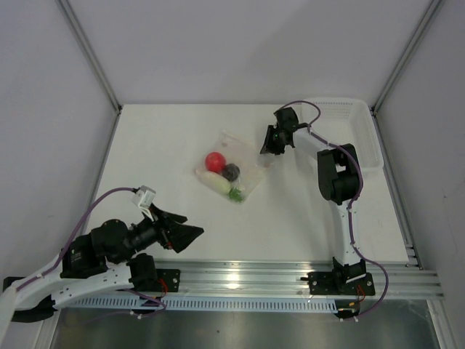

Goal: Place the food in the zip-top bag and seal the zipper
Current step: Place the zipper food storage bag at the center of the board, then reset both arms

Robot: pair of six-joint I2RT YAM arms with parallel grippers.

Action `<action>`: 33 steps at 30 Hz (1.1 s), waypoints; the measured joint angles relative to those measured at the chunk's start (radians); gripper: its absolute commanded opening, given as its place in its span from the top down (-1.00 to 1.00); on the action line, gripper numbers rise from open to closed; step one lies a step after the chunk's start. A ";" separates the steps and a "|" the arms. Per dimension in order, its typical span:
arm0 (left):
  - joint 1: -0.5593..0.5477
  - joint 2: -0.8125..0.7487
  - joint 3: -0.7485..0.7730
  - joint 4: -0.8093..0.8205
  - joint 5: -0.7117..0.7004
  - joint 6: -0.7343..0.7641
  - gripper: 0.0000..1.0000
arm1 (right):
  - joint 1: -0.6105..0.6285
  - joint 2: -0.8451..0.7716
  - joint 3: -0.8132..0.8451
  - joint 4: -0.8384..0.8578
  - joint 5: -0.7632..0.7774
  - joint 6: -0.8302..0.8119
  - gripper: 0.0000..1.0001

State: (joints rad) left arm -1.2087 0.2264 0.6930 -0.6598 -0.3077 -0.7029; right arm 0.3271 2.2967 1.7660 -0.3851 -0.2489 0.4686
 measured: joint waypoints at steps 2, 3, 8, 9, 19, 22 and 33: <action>0.000 0.000 -0.003 0.000 0.000 -0.005 -0.99 | 0.002 0.000 0.030 -0.044 0.021 -0.020 0.19; 0.000 0.000 -0.005 0.000 0.000 -0.005 -0.99 | 0.004 0.002 0.051 -0.068 0.031 -0.030 0.03; 0.000 0.017 -0.008 0.001 0.000 -0.005 -0.99 | 0.008 -0.003 0.168 -0.152 0.091 -0.096 -0.36; 0.000 0.026 -0.009 0.002 0.001 -0.004 -0.99 | 0.010 -0.010 0.178 -0.159 0.103 -0.106 -0.55; 0.026 0.219 -0.009 0.084 0.000 0.087 -0.99 | 0.108 -0.341 -0.016 -0.180 0.270 -0.209 -0.98; 0.143 0.284 -0.003 0.127 0.041 0.138 -0.99 | 0.171 -0.550 -0.195 -0.140 0.319 -0.222 -0.99; 0.599 0.443 -0.042 0.425 0.287 0.200 -0.99 | 0.396 -1.305 -0.922 0.119 0.479 -0.195 -0.99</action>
State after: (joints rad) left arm -0.6094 0.6689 0.6506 -0.2344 -0.0204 -0.5030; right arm 0.7227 0.9916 0.8436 -0.2657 0.2298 0.2737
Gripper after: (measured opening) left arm 0.994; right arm 0.992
